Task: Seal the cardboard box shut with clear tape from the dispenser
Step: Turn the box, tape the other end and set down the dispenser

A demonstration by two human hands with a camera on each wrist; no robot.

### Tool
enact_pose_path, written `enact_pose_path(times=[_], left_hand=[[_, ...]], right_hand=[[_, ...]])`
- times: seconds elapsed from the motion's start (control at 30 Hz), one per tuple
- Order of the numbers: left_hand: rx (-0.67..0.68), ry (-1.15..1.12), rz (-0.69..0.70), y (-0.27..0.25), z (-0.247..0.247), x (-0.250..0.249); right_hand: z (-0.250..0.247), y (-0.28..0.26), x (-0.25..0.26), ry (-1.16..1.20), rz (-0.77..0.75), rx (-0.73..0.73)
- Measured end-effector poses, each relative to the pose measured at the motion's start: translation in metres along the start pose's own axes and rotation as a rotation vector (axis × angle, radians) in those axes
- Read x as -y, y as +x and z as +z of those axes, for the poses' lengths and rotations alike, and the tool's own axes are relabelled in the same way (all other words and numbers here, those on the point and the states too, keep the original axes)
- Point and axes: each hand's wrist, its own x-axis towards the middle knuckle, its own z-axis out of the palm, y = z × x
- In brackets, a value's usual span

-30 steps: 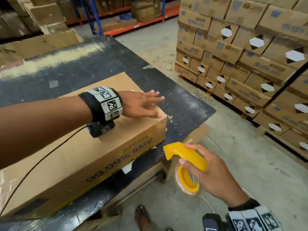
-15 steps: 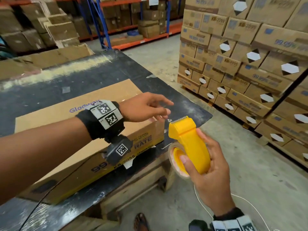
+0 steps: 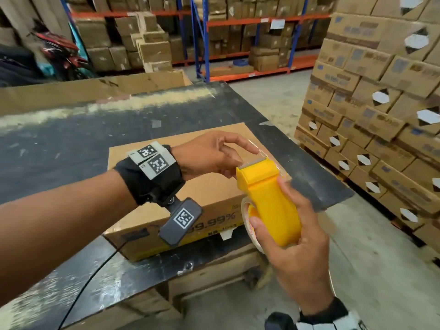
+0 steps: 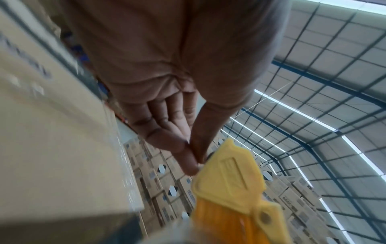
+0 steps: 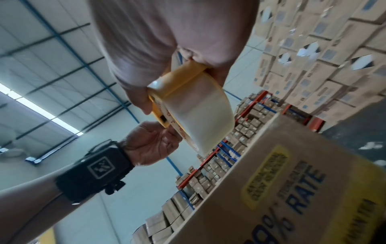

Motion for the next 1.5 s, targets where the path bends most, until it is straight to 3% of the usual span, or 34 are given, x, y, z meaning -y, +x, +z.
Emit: enact_pose_path(times=[0.13, 0.3, 0.4, 0.5, 0.67, 0.93, 1.5], left_hand=[[-0.073, 0.089, 0.033, -0.025, -0.074, 0.0], [-0.273, 0.089, 0.031, -0.051, -0.222, 0.007], [-0.277, 0.084, -0.005, -0.053, -0.286, 0.029], [-0.271, 0.094, -0.028, -0.047, -0.317, 0.063], [-0.263, 0.085, -0.067, -0.034, -0.345, 0.125], [-0.227, 0.095, -0.11, -0.013, -0.364, 0.198], [-0.154, 0.027, -0.228, -0.006, -0.353, 0.256]], right_hand=[[0.045, 0.002, 0.042, -0.082, 0.025, 0.086], [0.099, -0.005, 0.091, -0.124, 0.045, 0.129], [0.14, 0.0, 0.117, -0.163, 0.05, 0.128], [0.182, 0.007, 0.135, -0.138, 0.099, 0.136], [0.24, 0.017, 0.151, -0.15, 0.253, 0.21], [0.283, 0.032, 0.151, -0.265, 0.34, 0.27], [0.301, 0.034, 0.147, -0.348, 0.396, 0.289]])
